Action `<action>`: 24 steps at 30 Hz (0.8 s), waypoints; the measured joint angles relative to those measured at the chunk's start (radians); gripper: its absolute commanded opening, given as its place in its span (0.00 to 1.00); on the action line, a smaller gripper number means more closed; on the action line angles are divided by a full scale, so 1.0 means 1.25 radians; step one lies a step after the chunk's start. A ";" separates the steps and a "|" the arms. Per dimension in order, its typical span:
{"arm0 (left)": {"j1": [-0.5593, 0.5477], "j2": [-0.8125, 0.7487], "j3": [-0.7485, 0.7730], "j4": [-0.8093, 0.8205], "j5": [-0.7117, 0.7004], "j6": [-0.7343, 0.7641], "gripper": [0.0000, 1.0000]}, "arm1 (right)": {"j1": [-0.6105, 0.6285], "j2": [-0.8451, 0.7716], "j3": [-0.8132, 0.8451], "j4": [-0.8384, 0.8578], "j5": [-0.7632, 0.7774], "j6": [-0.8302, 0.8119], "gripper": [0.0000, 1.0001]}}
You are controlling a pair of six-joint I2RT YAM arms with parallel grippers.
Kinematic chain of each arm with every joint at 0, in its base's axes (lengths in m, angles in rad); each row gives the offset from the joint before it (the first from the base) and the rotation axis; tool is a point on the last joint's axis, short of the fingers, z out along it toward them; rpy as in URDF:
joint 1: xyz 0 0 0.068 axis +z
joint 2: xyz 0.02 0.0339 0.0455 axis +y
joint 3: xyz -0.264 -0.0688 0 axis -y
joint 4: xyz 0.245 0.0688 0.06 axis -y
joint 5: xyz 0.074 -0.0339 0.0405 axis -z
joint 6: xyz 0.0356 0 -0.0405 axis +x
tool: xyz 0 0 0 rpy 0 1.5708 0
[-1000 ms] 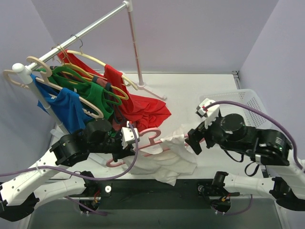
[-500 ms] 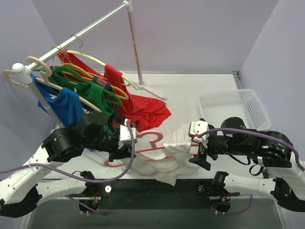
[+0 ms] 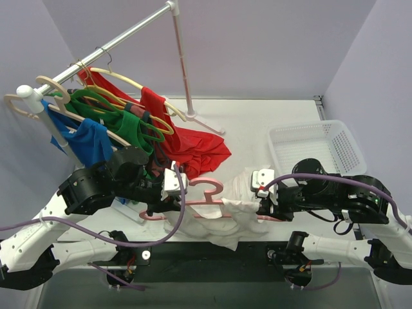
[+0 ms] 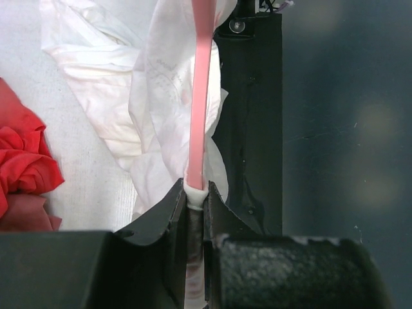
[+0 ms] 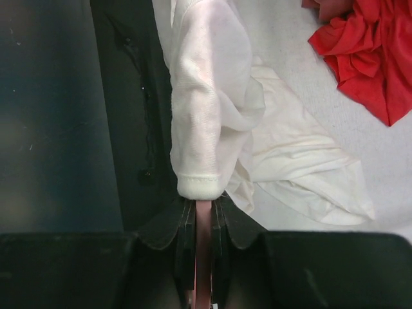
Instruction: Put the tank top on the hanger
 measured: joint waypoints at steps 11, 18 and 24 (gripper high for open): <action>0.002 -0.022 0.002 0.123 -0.099 -0.062 0.97 | 0.001 -0.104 -0.011 -0.051 0.091 0.113 0.00; 0.002 -0.071 0.002 0.162 -0.234 -0.112 0.97 | 0.001 -0.158 -0.012 -0.090 0.215 0.186 0.00; 0.002 -0.138 -0.032 0.179 -0.279 -0.167 0.97 | 0.001 -0.150 -0.002 -0.099 0.363 0.229 0.00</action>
